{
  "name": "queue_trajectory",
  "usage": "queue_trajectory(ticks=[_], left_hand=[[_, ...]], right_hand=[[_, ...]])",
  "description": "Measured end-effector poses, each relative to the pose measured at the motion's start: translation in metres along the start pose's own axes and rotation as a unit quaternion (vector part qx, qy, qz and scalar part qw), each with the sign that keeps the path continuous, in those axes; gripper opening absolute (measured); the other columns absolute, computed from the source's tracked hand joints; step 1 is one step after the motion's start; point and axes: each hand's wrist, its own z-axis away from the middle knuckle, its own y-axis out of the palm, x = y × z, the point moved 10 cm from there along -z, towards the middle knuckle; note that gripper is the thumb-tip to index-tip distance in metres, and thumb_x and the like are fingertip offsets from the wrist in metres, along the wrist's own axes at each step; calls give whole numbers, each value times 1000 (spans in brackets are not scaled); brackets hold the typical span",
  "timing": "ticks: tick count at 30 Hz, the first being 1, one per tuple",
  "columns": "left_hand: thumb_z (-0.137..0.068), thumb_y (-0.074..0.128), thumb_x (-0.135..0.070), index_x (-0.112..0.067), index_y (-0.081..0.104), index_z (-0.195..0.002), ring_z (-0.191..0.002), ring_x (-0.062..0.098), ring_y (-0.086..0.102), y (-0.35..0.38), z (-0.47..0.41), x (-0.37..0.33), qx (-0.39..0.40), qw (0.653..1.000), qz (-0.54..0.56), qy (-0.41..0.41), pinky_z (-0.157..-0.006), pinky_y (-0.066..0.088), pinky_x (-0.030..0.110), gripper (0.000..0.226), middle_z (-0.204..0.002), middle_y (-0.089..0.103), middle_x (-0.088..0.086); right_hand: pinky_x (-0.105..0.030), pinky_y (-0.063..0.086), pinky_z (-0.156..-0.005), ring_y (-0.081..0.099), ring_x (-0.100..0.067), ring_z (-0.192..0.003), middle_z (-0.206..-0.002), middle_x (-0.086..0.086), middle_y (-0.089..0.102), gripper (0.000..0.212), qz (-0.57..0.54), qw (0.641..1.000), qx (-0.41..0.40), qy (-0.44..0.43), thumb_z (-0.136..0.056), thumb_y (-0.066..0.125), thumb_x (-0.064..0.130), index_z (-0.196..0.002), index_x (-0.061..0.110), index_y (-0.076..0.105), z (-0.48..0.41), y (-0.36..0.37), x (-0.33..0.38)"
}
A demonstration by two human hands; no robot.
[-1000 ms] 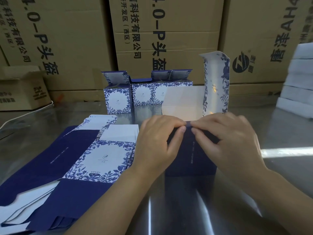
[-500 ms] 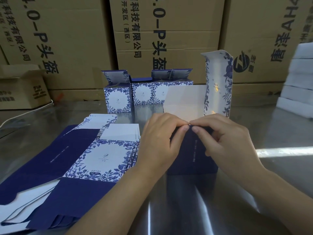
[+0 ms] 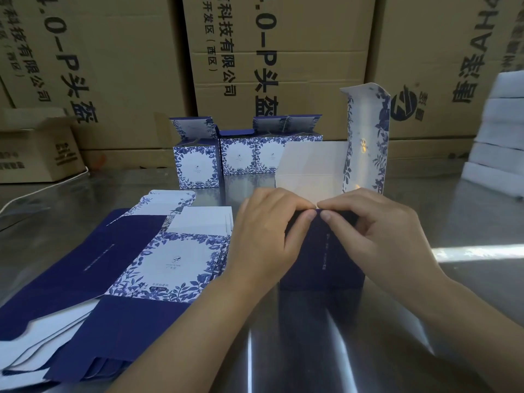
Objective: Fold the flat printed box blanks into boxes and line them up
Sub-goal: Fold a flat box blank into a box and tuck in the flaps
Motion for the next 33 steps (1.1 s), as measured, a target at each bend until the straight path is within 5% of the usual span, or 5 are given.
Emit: queue_trajectory(ticks=[4,12,20,27,33], left_hand=[[-92,50,-28,-17,67,-86,-86,18,52,-3,-2,3,5,999,-33,-9,-76,41,38,21,-87,65,-8],[-91,51,-28,-15,68,-88,-87,24,53,-3,-2,4,2,999,-48,-4,-79,40,36,22,-89,63,-2],[-91,48,-27,-14,66,-87,-92,21,49,-2,1,7,-4,999,-36,-7,-83,38,31,23,-94,61,-1],[-90,45,-26,-12,64,-86,-95,16,44,-8,4,14,-40,999,-36,-9,-85,34,25,24,-96,59,1],[-89,49,-25,-12,67,-88,-96,15,42,-14,4,23,-72,995,-66,-25,-88,28,17,23,-97,57,4]], right_hand=[[-28,45,-62,42,12,-59,-89,14,68,13,40,999,-13,-12,-83,70,14,-91,23,74,-1,-6,-2],[-25,44,-59,52,-7,-73,-87,13,68,11,96,995,-32,-11,-83,62,26,-86,26,73,-1,-12,0],[-30,42,-61,46,2,-61,-83,13,64,9,58,998,15,7,-85,67,15,-81,24,69,-4,-4,-8],[-27,43,-59,42,9,-56,-86,15,65,6,62,998,-10,-11,-85,68,19,-85,25,71,-4,-7,-5],[-19,39,-50,42,-3,-67,-86,11,68,14,147,987,-46,-50,-83,60,21,-86,23,73,-3,-17,4]])
